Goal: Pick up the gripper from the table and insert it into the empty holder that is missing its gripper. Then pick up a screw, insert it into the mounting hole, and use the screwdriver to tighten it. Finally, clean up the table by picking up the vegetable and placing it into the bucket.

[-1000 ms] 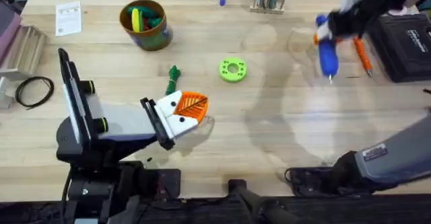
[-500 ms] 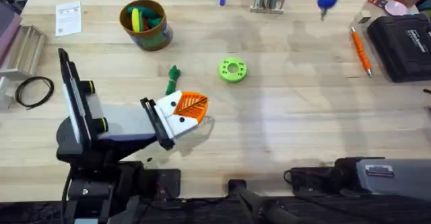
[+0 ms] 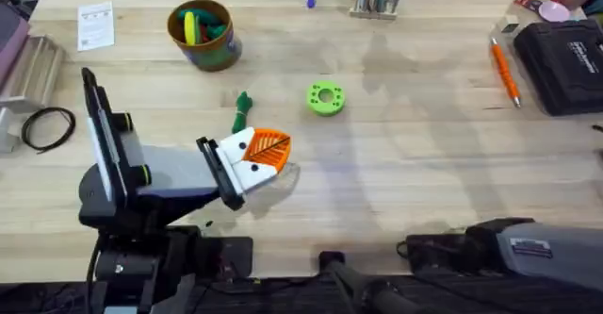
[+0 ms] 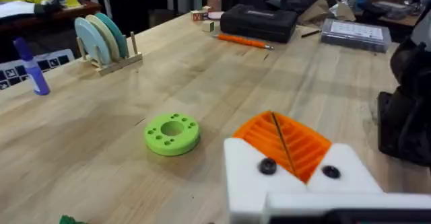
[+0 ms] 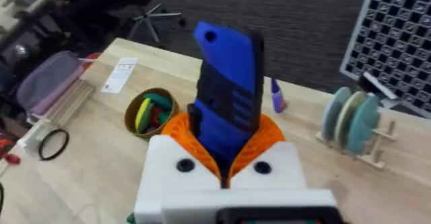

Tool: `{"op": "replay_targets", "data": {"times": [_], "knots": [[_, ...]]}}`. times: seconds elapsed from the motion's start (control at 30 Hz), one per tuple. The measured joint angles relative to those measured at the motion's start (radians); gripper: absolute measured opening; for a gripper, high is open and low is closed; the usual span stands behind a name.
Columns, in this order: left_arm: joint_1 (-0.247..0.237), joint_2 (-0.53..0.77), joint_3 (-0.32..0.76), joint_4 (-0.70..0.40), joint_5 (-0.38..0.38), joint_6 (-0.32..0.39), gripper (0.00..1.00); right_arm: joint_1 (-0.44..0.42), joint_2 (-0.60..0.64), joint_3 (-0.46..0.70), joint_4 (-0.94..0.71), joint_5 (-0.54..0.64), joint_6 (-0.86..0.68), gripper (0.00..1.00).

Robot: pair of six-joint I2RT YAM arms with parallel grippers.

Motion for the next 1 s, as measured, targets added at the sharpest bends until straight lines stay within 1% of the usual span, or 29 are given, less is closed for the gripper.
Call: {"op": "replay_targets", "data": {"times": [0.13,0.33,0.53,0.63,0.77,1.0], "knots": [[0.000,0.000,0.000,0.000,0.000,0.000,0.004,0.032,0.000,-0.112,0.140,-0.005,0.062,0.024],[0.000,0.000,0.000,0.000,0.000,0.000,0.004,0.066,0.000,-0.264,0.415,-0.008,0.172,0.024],[0.000,0.000,0.000,0.000,0.000,0.000,0.004,0.129,-0.001,-0.421,0.677,-0.009,0.292,0.024],[0.000,0.000,0.000,0.000,0.000,0.000,0.004,0.154,-0.019,-0.511,0.752,-0.016,0.324,0.024],[0.000,0.000,0.000,0.000,0.000,0.000,0.004,0.159,-0.106,-0.620,0.751,-0.023,0.339,0.024],[0.000,0.000,0.000,0.000,0.000,0.000,0.004,0.166,-0.358,-0.747,0.774,-0.028,0.321,0.024]]}}
